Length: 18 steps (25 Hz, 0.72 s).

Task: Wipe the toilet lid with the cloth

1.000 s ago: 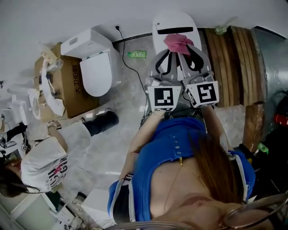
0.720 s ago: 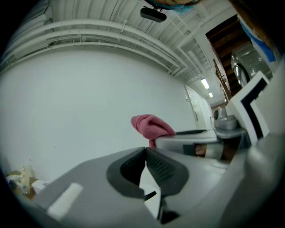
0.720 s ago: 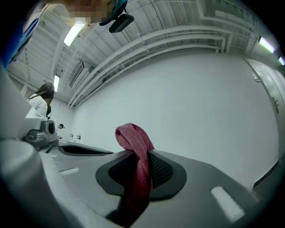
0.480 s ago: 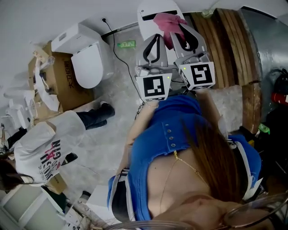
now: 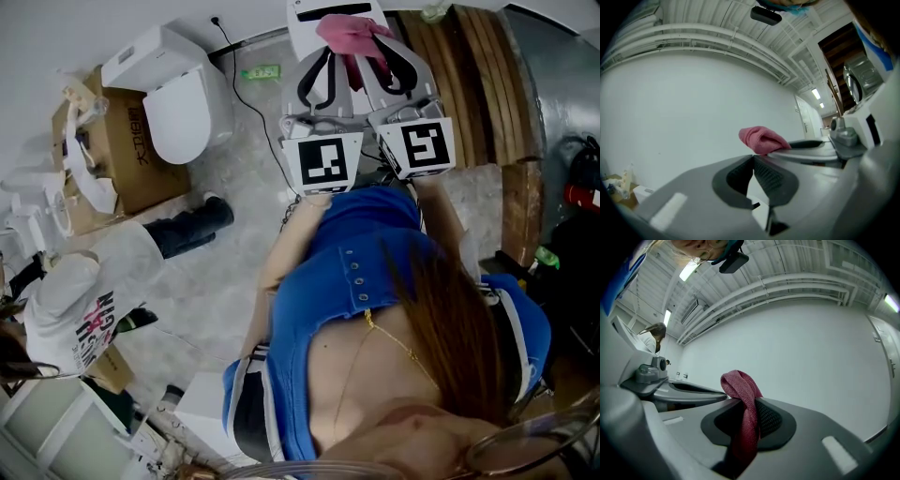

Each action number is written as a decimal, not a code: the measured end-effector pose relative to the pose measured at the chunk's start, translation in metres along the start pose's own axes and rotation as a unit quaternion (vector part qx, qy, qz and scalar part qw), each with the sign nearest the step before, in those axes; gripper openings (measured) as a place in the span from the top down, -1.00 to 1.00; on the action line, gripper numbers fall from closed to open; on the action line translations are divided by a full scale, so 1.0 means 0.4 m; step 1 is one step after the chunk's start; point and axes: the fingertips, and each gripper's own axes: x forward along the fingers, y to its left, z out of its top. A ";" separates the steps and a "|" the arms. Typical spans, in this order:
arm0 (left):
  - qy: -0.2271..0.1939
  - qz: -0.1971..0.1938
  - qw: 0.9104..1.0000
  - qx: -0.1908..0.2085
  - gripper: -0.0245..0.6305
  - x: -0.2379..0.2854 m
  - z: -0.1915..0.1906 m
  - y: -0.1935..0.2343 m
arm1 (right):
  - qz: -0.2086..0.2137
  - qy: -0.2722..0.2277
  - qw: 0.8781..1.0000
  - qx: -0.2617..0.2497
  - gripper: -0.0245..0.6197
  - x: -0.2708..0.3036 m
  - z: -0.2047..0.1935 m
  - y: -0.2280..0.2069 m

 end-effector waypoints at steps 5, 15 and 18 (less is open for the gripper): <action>-0.001 -0.001 1.000 0.006 0.92 -0.017 0.002 0.007 | -0.005 0.010 1.000 0.001 0.70 -0.020 -0.009 0.013; 0.005 -0.011 1.000 0.003 0.92 -0.033 -0.010 -0.013 | -0.013 0.019 1.000 -0.017 0.70 -0.049 -0.006 0.017; 0.004 -0.009 1.000 0.000 0.92 -0.035 -0.008 -0.014 | -0.011 0.019 1.000 -0.019 0.70 -0.054 -0.003 0.018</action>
